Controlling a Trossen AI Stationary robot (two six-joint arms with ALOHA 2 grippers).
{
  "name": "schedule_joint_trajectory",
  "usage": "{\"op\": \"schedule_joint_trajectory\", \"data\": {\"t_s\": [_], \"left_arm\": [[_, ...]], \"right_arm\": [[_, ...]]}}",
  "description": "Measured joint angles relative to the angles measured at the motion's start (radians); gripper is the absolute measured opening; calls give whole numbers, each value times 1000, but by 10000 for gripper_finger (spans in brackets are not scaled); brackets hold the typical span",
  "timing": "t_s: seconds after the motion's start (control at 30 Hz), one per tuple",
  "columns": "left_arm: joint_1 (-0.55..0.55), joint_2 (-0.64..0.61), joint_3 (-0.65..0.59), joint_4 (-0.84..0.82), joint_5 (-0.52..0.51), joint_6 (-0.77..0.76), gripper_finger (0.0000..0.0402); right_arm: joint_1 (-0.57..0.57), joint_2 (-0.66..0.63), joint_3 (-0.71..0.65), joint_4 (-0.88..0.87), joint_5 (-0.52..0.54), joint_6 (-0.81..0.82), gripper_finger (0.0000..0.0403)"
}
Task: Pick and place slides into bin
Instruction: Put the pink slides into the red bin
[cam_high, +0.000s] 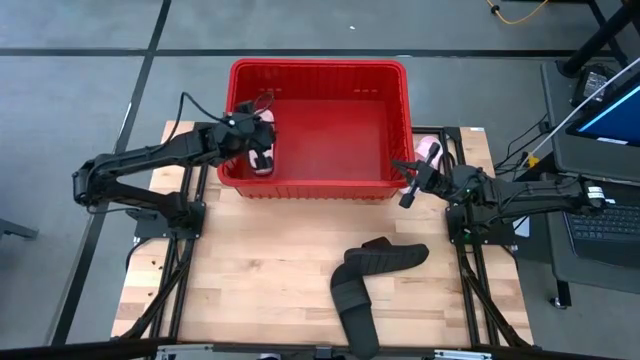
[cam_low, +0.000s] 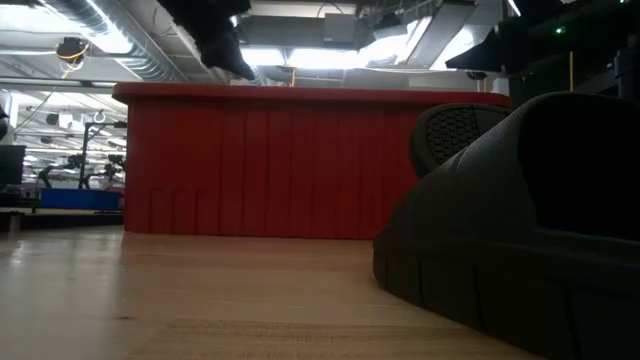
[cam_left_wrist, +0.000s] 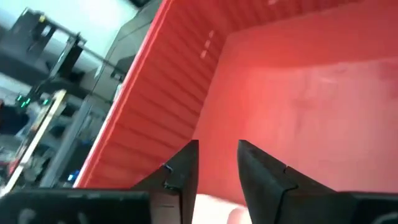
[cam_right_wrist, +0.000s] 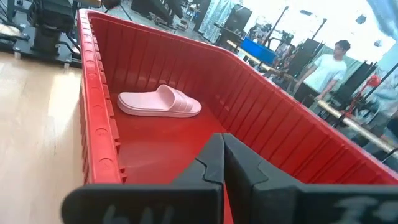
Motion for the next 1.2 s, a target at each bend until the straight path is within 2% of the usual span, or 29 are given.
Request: {"op": "schedule_joint_trajectory", "data": {"t_s": [0.13, 0.23, 0.3, 0.43, 0.57, 0.7, 0.83, 0.97, 1.2], "left_arm": [[-56, -7, 0, 8, 64, 1, 64], [-78, -7, 0, 29, 127, 1, 23], [-86, -7, 0, 55, 166, -1, 7], [-101, -7, 0, 139, 256, -1, 2], [-115, -7, 0, 195, 348, -1, 2], [-131, -7, 0, 203, 364, -1, 2], [-142, -7, 0, 203, 363, -5, 2], [-143, -6, 0, 204, 364, -6, 2], [-143, -6, 0, 209, 364, -7, 2]], "right_arm": [[0, -9, 6, -8, 2, -25, 4], [0, -10, 60, -79, 11, -11, 4], [0, -4, 119, -178, 13, 28, 3], [1, 26, 266, -463, 45, 154, 2], [0, 49, 414, -858, 167, 445, 2], [1, 49, 488, -1174, 172, 754, 2], [1, 48, 491, -1387, 169, 939, 2], [1, 49, 491, -1490, 148, 1004, 2], [1, 48, 480, -1508, 131, 936, 7]]}}
